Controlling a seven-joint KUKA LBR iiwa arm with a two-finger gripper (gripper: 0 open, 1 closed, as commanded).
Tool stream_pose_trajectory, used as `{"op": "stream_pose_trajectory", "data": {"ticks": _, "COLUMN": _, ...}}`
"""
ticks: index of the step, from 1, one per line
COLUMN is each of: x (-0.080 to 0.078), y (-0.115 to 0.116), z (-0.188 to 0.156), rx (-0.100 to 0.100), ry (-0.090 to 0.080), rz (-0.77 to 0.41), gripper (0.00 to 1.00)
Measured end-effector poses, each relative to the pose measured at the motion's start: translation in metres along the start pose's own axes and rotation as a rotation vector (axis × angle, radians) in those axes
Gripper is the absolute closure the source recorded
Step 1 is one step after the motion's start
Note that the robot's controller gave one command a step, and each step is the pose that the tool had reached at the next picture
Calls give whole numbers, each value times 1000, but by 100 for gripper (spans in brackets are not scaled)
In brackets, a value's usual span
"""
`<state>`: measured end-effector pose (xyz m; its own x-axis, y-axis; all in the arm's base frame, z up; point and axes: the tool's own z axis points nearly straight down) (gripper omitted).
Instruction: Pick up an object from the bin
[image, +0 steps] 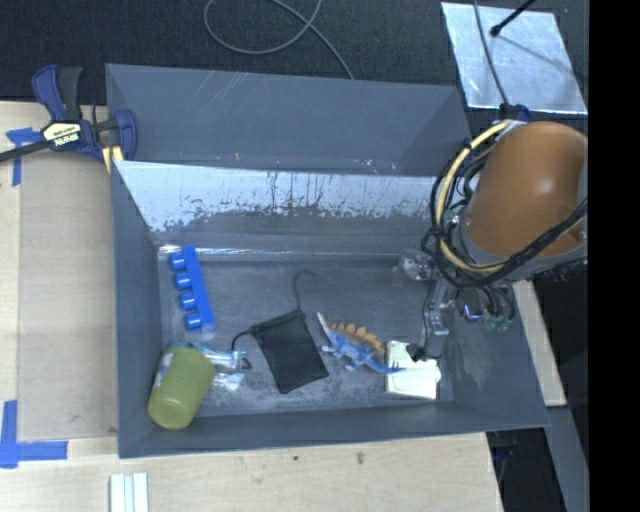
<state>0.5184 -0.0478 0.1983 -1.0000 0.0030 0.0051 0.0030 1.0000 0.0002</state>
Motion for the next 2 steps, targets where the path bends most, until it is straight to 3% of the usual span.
{"op": "stream_pose_trajectory", "data": {"ticks": 1, "x": -2, "y": 0, "z": -4, "rx": 1, "ry": -9, "rz": -2, "gripper": 0}}
{"op": "stream_pose_trajectory", "data": {"ticks": 2, "x": -6, "y": 27, "z": 63, "rx": 1, "ry": -11, "rz": -26, "gripper": 0}}
